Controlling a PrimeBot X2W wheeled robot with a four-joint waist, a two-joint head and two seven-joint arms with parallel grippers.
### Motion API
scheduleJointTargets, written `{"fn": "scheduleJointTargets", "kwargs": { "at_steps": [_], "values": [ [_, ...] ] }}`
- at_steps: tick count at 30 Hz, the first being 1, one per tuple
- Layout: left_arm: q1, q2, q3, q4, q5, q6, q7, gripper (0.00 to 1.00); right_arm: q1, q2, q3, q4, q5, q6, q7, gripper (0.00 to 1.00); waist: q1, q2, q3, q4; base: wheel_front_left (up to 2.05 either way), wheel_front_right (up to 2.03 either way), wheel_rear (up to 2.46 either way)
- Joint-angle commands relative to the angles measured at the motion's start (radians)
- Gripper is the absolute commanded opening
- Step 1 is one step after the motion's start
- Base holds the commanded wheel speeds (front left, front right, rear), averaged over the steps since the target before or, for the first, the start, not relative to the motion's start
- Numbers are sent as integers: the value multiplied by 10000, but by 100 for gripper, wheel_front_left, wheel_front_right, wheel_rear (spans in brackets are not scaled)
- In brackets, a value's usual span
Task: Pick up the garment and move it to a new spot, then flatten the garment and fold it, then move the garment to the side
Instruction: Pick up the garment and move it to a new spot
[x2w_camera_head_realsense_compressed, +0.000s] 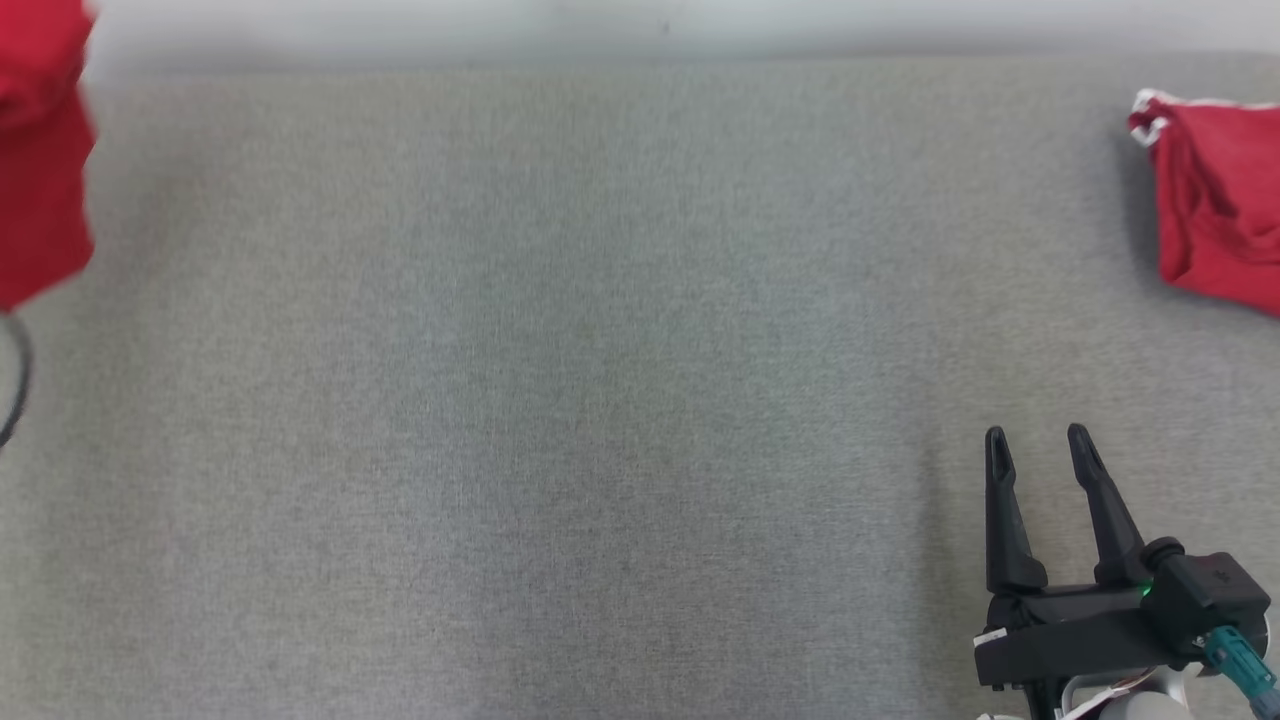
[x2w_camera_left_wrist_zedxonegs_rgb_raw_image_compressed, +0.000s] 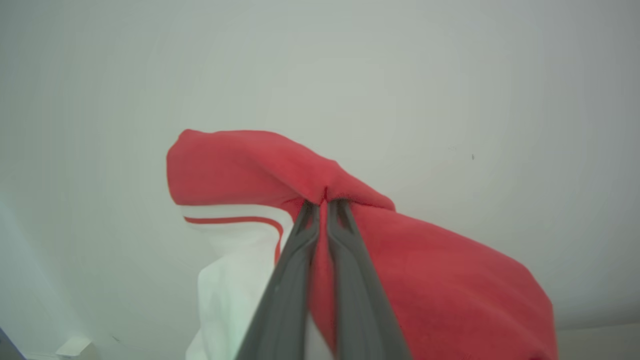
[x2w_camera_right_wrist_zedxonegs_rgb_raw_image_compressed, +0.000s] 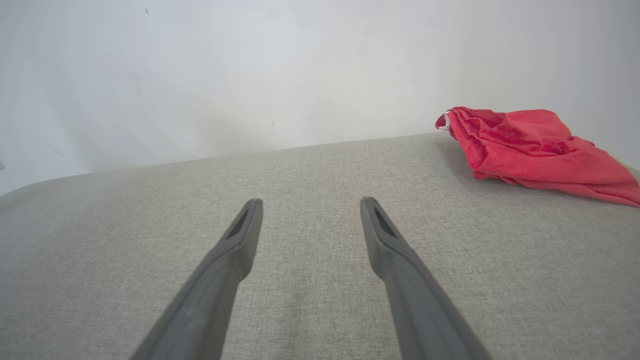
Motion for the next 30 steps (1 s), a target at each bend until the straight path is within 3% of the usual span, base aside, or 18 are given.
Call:
{"fn": "scheduleJointTargets", "kwargs": {
  "at_steps": [1, 13, 23, 30],
  "values": [
    [-205, -159, -109, -296, 94, 17, 118, 0, 77, 10, -3, 63, 86, -25, -84, 100, 1, 1, -373, -129, 0, 0, 0],
    [-568, -2327, -1615, -4031, -16, 428, 1741, 0, 205, 8, 169, 510, 810, -25, -167, 100, 1, 1, -1022, -1458, 0, 0, 0],
    [823, -4054, -2930, -5870, -136, 1074, 2134, 0, 420, 10, -52, 400, 930, -25, -169, 100, 1, 1, -1067, -2410, 0, 0, 0],
    [3183, -4099, -3133, -6442, -433, 1725, 1949, 0, 477, 12, -344, 340, 843, -25, -169, 100, 1, 1, -896, -2320, 0, 0, 0]
  ]
}}
